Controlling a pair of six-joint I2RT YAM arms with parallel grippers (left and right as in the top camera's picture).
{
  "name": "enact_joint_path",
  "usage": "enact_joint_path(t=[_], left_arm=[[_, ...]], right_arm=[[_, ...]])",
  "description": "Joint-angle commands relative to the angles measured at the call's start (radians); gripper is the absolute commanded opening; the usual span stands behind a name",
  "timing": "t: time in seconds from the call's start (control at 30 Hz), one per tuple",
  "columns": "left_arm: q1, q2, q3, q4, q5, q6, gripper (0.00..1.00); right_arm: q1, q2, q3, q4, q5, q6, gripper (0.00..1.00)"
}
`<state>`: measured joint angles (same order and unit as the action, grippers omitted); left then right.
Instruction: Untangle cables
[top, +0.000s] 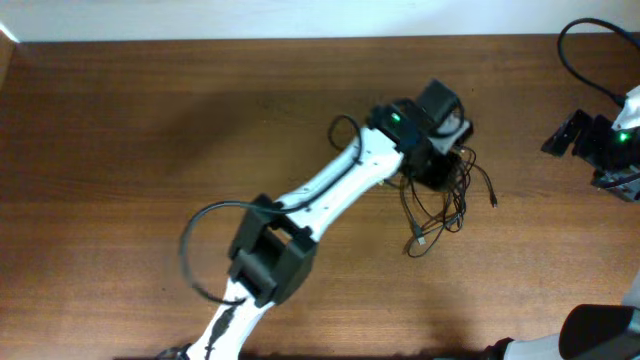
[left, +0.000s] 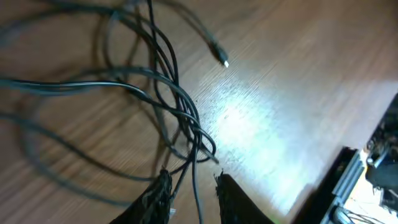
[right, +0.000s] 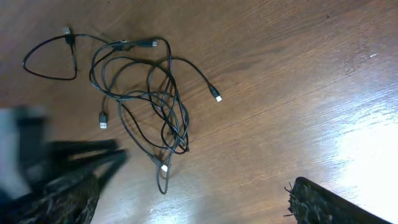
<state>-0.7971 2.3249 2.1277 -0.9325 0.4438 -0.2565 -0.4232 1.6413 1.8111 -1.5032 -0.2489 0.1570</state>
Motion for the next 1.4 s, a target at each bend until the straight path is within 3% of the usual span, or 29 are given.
enact_joint_path(t=[0.0,0.2,0.23,0.3,0.33,0.43,0.5,0.57,0.73,0.93,1.0,1.1,1.2,1.23,1.3,1.37], left_arm=[[-0.071,0.087,-0.008,0.014,-0.026,-0.050,0.34],[-0.104,0.161,-0.008,0.063,-0.075,-0.050,0.40],[-0.104,0.173,-0.008,0.072,-0.075,-0.050,0.36],[-0.103,0.176,-0.008,0.081,-0.096,-0.050,0.19],[-0.101,0.176,-0.007,0.083,-0.133,-0.050,0.00],[-0.023,0.096,0.045,-0.034,-0.177,-0.016,0.00],[0.058,-0.035,0.078,-0.136,-0.095,0.071,0.00],[0.179,-0.208,0.078,-0.204,0.134,0.150,0.00],[0.377,-0.328,0.078,-0.202,0.521,0.154,0.00],[0.406,-0.328,0.078,-0.165,0.557,0.120,0.00],[0.406,-0.328,0.078,-0.075,0.691,0.088,0.00],[0.409,-0.328,0.078,0.043,0.764,-0.046,0.00],[0.459,-0.334,0.078,0.167,0.810,-0.143,0.00],[0.500,-0.334,0.078,0.202,0.809,-0.148,0.00],[0.610,-0.334,0.078,0.212,0.710,-0.151,0.00],[0.714,-0.334,0.078,0.128,0.483,-0.146,0.00]], right_arm=[[-0.003,0.000,0.013,0.000,-0.010,0.000,0.99],[-0.003,0.000,0.013,-0.001,-0.010,0.000,0.99],[-0.003,0.000,0.012,-0.001,-0.010,0.000,0.99],[-0.003,0.000,0.012,0.000,-0.010,0.000,0.99],[-0.003,0.000,0.012,-0.001,-0.010,0.000,0.99],[0.010,0.000,0.008,-0.001,-0.162,-0.082,0.99],[0.055,0.000,0.006,0.000,-0.170,-0.084,0.99],[0.160,0.000,0.006,0.018,-0.198,-0.083,0.99],[0.394,0.000,0.006,0.195,-0.448,-0.052,0.98],[0.512,0.016,0.006,0.353,-0.449,0.138,0.88],[0.525,0.073,0.006,0.356,-0.447,0.174,0.82],[0.528,0.170,0.006,0.369,-0.447,0.189,0.72],[0.520,0.226,0.006,0.396,-0.447,0.193,0.14],[0.504,0.226,0.007,0.392,-0.447,0.193,0.04],[0.445,0.225,0.007,0.359,-0.467,0.192,0.04],[0.352,0.211,0.007,0.301,-0.467,0.150,0.04]])
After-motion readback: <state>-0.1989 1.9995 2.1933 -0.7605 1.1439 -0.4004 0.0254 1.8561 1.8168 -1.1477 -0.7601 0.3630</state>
